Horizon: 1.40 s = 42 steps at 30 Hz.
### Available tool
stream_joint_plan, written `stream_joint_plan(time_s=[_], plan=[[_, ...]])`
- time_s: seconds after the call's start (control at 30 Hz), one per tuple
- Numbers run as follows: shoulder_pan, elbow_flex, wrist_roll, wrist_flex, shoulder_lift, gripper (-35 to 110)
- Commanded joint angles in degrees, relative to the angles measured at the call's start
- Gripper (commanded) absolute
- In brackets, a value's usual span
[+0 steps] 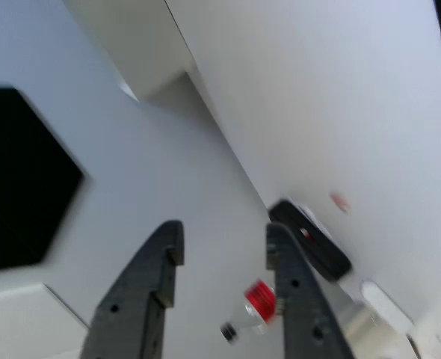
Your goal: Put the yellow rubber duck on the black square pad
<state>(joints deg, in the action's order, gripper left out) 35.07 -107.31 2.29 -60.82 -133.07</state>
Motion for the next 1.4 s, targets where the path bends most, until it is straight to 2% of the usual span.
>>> stream_joint_plan(time_s=[0.0,0.23,0.37,0.67,1.07,1.37], plan=[[5.89,1.58,1.49,-0.09,-0.70,13],[15.47,1.32,1.49,-0.26,-0.70,13],[19.69,-0.62,2.46,-3.78,-0.70,13],[20.39,-4.75,11.25,-16.96,-1.41,13],[20.48,-5.36,12.30,-31.90,-1.49,13],[21.97,-16.96,12.13,-27.77,-1.58,13]])
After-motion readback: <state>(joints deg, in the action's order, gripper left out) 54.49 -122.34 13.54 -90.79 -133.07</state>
